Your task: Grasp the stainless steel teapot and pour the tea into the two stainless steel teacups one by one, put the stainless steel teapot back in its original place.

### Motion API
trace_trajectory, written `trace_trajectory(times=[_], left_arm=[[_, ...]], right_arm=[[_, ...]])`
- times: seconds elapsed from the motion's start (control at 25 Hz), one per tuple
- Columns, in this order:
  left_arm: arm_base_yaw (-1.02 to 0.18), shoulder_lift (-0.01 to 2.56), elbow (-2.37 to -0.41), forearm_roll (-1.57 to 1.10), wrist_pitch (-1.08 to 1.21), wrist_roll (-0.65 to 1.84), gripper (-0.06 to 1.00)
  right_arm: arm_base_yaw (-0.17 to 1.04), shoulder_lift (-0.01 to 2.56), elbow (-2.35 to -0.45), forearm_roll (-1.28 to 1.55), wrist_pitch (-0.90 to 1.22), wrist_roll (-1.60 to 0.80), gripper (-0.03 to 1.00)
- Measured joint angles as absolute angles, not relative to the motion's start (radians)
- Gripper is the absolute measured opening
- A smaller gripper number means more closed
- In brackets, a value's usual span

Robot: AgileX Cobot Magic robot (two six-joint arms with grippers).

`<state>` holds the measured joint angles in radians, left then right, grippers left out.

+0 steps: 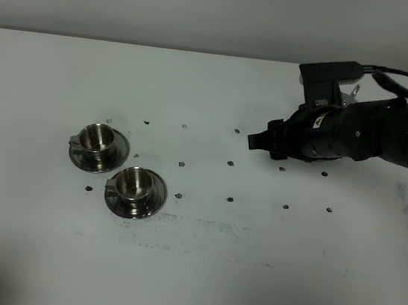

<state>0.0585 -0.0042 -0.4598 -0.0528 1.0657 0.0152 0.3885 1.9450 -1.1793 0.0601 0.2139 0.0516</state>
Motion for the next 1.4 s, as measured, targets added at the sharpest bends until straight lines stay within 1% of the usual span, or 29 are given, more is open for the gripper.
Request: trace_trajectory(times=[0.12,0.28,0.64,0.88,1.4], left_arm=[[0.058,-0.004,-0.460,-0.053,1.066,0.015,0.36],[0.058,-0.004,-0.460,-0.053,1.066,0.015,0.36],[0.058,-0.004,-0.460,-0.053,1.066,0.015,0.36],[0.058,-0.004,-0.460,-0.053,1.066,0.015,0.36],[0.058,-0.004,-0.460,-0.053,1.066,0.015,0.36]], right_arm=[[0.388,1.984,-1.179,0.038,0.163,0.105,0.49],[0.384,2.004,-1.178,0.000,0.163,0.149,0.48],[0.351,2.004,-1.178,-0.122,0.274,0.268,0.41],[0.340,2.004,-1.178,-0.290,0.319,0.418,0.41],[0.321,1.999,-1.178,-0.498,0.396,0.611,0.41]])
